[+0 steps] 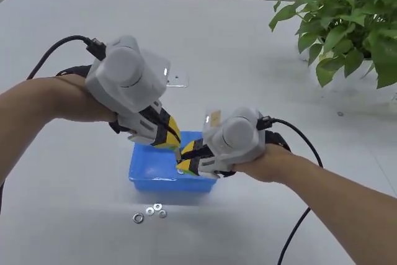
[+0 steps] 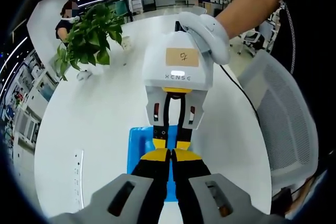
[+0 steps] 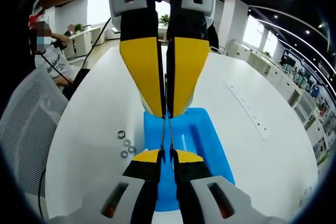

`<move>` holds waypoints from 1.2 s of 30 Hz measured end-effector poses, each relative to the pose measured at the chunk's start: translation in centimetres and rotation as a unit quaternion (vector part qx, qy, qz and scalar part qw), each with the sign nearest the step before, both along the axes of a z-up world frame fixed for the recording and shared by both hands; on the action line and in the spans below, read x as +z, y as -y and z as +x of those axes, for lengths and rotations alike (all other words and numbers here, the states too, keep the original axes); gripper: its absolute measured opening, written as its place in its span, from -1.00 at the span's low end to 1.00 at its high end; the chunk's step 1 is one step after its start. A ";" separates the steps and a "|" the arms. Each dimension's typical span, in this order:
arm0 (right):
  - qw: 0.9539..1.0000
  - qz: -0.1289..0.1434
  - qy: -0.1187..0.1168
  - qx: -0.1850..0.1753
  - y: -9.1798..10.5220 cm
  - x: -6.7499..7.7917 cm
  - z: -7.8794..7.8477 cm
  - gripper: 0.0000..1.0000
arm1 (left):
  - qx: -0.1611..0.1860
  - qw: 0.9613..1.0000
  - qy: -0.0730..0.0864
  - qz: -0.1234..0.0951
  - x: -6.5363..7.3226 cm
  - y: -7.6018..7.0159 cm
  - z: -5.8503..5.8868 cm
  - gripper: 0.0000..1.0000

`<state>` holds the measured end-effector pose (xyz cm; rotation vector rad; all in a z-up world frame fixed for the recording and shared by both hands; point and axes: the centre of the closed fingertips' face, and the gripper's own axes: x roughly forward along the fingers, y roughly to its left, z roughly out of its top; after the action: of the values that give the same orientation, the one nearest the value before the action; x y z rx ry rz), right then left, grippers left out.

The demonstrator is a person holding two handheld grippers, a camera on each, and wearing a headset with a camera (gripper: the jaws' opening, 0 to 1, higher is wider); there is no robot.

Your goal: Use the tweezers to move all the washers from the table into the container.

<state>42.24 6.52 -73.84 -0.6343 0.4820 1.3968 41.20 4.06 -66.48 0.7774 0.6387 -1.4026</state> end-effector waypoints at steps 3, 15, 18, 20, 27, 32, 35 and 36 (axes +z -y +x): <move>1.000 0.000 0.003 0.000 -0.1 0.3 -0.2 -0.78 | 0.001 1.000 0.001 0.002 0.2 -0.1 -0.3 -0.90; 1.000 0.006 0.009 0.002 -0.7 1.2 -1.8 -0.77 | 0.004 1.000 0.008 0.005 1.1 -0.6 -1.9 -0.90; 1.000 0.007 0.008 0.003 -0.9 1.1 -2.3 -0.77 | 0.005 1.000 0.007 0.006 1.0 -0.8 -2.4 -0.90; 1.000 0.006 0.008 0.004 -1.0 1.0 -2.6 -0.77 | 0.006 1.000 0.006 0.007 0.9 -0.9 -2.8 -0.90; 1.000 0.006 0.004 0.009 -1.5 0.5 -3.7 -0.77 | 0.009 1.000 0.003 0.011 0.4 -1.4 -3.8 -0.90; 1.000 0.005 0.003 0.012 -1.8 0.1 -4.3 -0.77 | 0.012 1.000 0.000 0.011 0.0 -1.7 -4.4 -0.90; 1.000 0.003 0.002 0.015 -2.0 -0.3 -4.6 -0.77 | 0.014 1.000 -0.003 0.012 -0.4 -1.8 -4.7 -0.90; 1.000 0.003 0.002 0.016 -2.0 -0.4 -4.8 -0.77 | 0.014 1.000 -0.004 0.012 -0.5 -1.8 -4.9 -0.90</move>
<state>37.48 8.56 -74.28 -0.6421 0.4659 1.4268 36.34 5.89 -66.99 0.7800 0.6715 -1.3750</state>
